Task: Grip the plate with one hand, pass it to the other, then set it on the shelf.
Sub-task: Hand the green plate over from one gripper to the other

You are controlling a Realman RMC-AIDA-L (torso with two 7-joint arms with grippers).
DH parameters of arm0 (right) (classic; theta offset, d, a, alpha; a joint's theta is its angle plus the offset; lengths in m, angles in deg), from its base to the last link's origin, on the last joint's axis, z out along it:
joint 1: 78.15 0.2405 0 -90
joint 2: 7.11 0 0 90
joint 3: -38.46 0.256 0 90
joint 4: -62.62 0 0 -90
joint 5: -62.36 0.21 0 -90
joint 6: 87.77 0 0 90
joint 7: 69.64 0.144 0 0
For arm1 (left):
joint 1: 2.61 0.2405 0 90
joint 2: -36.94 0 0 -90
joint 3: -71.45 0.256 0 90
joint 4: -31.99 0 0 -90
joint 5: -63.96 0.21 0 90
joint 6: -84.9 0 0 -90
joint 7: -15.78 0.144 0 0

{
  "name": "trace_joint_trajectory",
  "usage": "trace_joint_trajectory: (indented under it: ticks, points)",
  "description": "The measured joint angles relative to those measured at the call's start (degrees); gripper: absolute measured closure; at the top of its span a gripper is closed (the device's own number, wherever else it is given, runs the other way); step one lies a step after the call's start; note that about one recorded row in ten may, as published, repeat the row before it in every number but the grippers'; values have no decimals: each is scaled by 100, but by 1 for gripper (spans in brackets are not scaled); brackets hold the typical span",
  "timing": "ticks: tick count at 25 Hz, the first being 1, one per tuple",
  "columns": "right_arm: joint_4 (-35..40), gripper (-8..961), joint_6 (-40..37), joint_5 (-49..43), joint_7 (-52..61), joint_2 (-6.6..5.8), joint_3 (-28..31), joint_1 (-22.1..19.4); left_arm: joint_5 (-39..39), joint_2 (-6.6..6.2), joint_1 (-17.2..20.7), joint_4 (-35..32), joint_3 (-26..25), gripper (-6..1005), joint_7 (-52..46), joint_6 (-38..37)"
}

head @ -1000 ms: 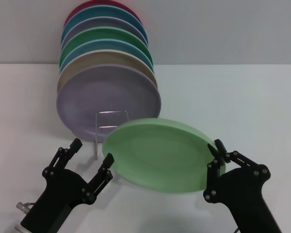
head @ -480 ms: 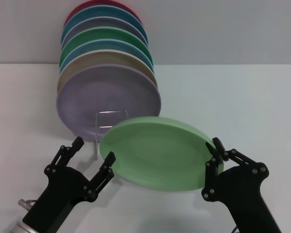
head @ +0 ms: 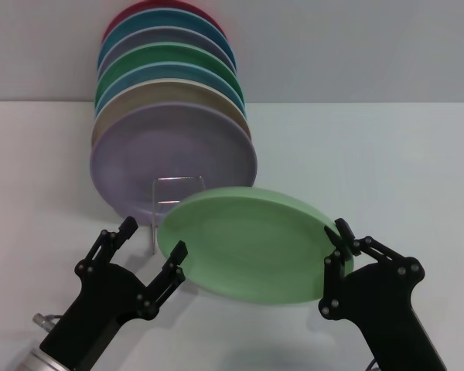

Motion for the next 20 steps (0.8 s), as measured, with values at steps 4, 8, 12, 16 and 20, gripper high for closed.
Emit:
trace_joint_trajectory:
  ticks: [4,8,12,16,20]
  points:
    - [13,929,8,1,1,3,0,4,0,3,-42,-2,3,226,0,40]
    - [-3,930,11,1,0,8,0,-27,0,4,-73,-3,-12,227,0,91]
    - [-7,930,11,2,0,4,0,-24,0,4,-109,-3,-24,427,0,102]
    - [-12,930,14,2,0,4,-1,-1,0,4,-120,-3,-25,481,0,127]
    - [-29,929,60,8,0,4,20,2,0,4,-136,-3,-34,535,0,165]
